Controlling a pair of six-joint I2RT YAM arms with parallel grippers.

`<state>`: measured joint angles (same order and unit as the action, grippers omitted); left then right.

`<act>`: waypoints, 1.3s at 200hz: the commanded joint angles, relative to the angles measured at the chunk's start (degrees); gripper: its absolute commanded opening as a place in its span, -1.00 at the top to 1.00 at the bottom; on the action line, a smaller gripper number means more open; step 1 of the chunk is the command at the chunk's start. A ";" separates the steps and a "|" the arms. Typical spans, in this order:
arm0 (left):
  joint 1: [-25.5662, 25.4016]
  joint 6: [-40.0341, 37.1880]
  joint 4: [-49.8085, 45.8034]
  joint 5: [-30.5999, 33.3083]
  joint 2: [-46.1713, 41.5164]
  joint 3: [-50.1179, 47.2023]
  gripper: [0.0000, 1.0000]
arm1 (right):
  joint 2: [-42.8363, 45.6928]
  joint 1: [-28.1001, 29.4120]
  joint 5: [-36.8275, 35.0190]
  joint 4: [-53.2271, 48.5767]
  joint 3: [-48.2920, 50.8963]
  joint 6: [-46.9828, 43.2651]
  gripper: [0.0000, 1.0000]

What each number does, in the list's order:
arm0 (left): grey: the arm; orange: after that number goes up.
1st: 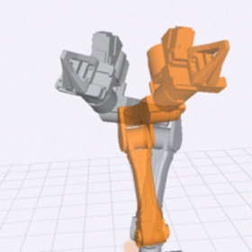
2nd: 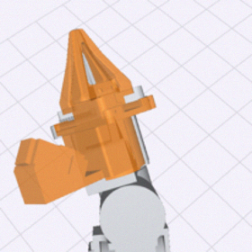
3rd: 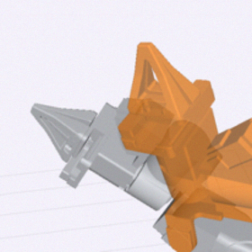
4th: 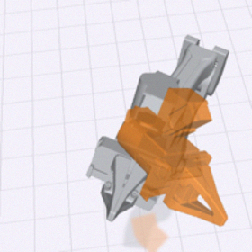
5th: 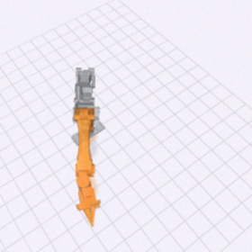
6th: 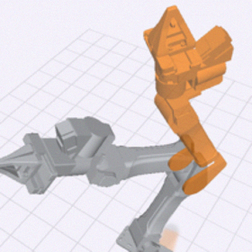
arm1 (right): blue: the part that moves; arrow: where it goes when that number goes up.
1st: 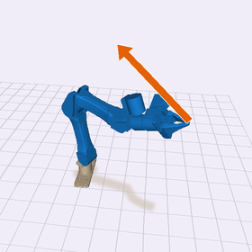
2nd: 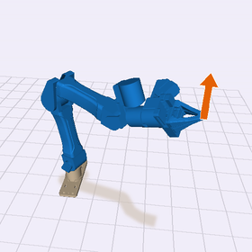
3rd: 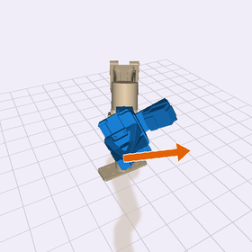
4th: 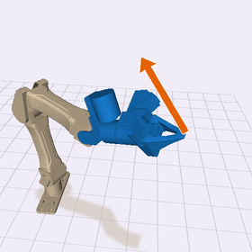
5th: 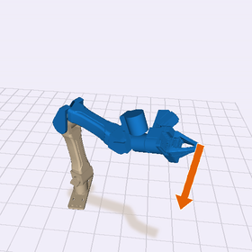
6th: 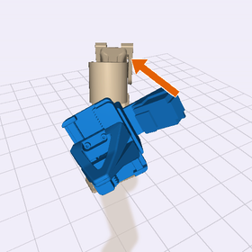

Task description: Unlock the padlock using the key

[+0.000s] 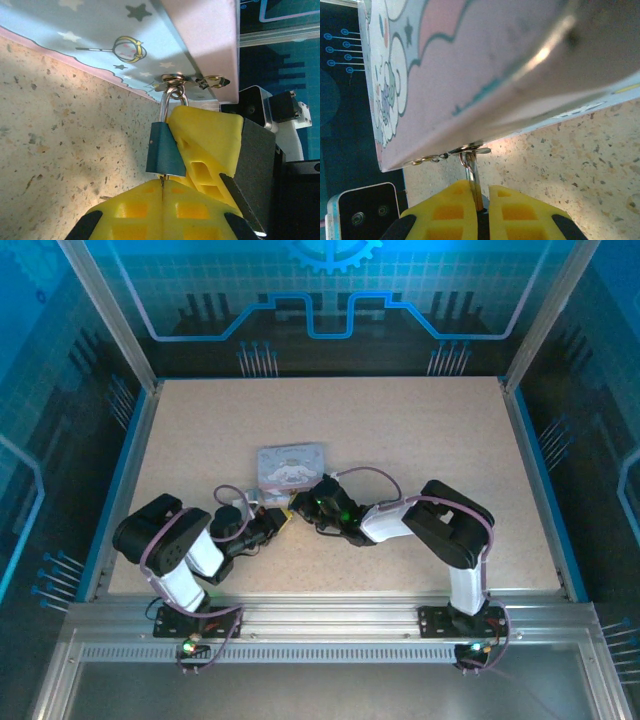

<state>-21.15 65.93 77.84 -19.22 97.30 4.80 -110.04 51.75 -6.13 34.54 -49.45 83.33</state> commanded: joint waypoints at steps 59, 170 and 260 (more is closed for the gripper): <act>0.14 -12.63 -27.06 1.19 -18.52 4.32 1.00 | 3.93 2.60 -2.60 -11.52 -2.83 -3.65 1.00; -0.23 -31.58 -66.95 7.27 -43.39 11.77 1.00 | 4.98 3.66 -4.24 -14.25 -4.19 -3.30 1.00; -2.49 -43.76 -75.95 10.77 -44.68 16.56 1.00 | 8.07 4.13 -5.85 -22.41 -5.17 -2.02 1.00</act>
<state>-22.63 28.29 3.33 -13.15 53.49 18.59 -103.90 55.83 -7.51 21.28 -54.70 81.10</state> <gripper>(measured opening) 0.051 0.089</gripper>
